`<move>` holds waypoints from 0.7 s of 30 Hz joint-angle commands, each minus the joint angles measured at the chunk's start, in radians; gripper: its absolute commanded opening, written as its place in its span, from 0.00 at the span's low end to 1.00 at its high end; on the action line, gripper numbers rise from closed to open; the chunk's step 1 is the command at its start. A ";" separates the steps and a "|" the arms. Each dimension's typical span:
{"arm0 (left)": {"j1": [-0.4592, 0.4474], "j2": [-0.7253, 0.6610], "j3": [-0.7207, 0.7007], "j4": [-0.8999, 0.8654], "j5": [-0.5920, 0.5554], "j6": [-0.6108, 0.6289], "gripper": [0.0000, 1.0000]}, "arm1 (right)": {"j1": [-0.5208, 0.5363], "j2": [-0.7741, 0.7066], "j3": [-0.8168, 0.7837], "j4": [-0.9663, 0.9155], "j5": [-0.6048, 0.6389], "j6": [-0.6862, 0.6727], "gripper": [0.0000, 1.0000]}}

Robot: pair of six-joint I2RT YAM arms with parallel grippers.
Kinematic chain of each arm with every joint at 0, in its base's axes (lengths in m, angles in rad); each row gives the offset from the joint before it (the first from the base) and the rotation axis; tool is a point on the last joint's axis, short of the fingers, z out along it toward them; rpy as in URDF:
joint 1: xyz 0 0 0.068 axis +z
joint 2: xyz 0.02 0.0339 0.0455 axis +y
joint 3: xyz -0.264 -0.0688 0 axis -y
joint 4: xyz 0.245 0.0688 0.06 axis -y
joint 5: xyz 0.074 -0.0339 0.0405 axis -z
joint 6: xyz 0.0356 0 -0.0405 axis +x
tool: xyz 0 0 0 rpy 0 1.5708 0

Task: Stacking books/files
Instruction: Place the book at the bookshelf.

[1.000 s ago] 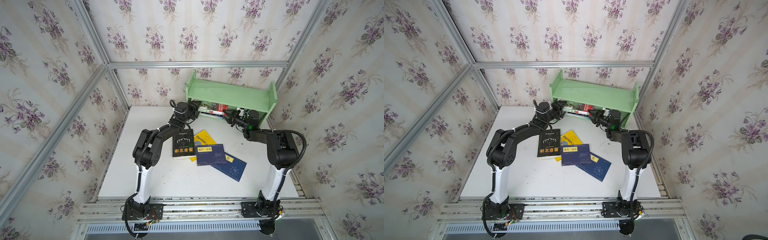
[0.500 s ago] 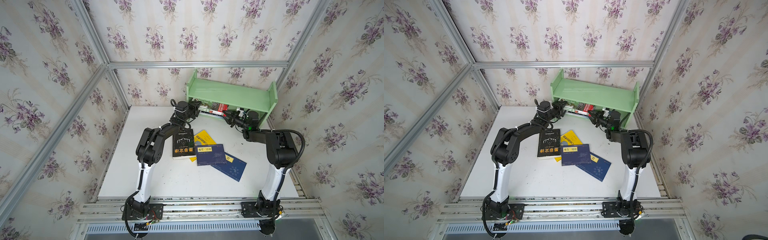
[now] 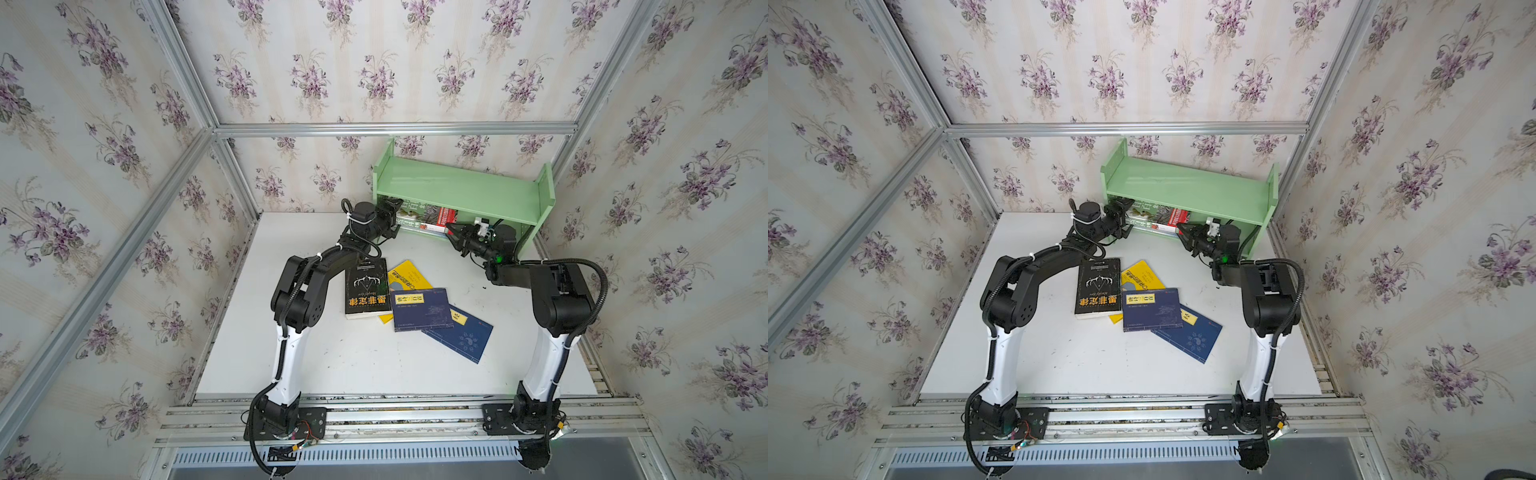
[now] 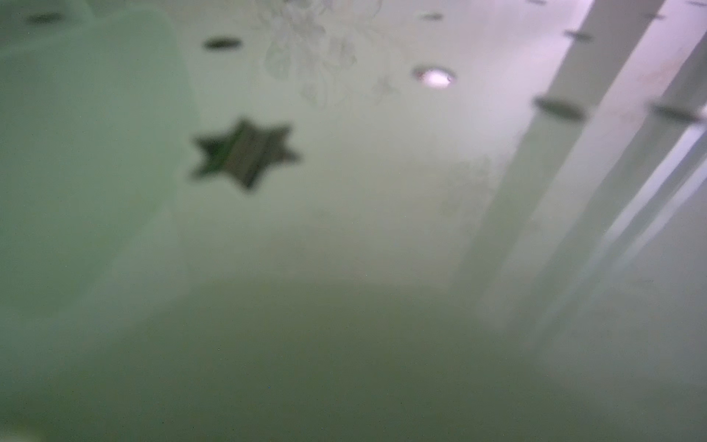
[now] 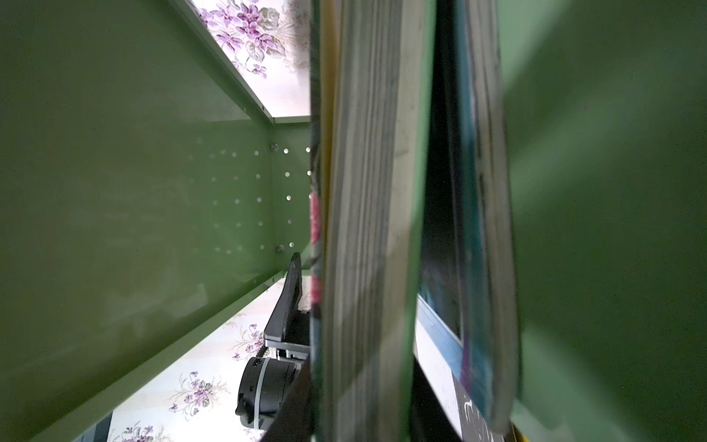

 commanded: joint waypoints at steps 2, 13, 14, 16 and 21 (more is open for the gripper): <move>0.001 -0.011 0.027 -0.027 0.081 -0.008 0.88 | -0.001 -0.005 -0.006 0.141 0.078 -0.022 0.10; 0.008 -0.028 0.030 -0.083 0.087 -0.011 0.94 | 0.001 -0.004 -0.040 0.161 0.112 -0.017 0.10; 0.009 -0.029 0.032 -0.088 0.086 -0.011 0.97 | 0.001 -0.002 -0.040 0.161 0.114 -0.017 0.09; 0.012 -0.030 0.035 -0.092 0.092 -0.011 0.98 | 0.002 0.001 -0.038 0.164 0.117 -0.015 0.09; 0.014 -0.042 0.025 -0.090 0.081 -0.005 0.99 | 0.007 0.013 -0.022 0.172 0.105 -0.005 0.09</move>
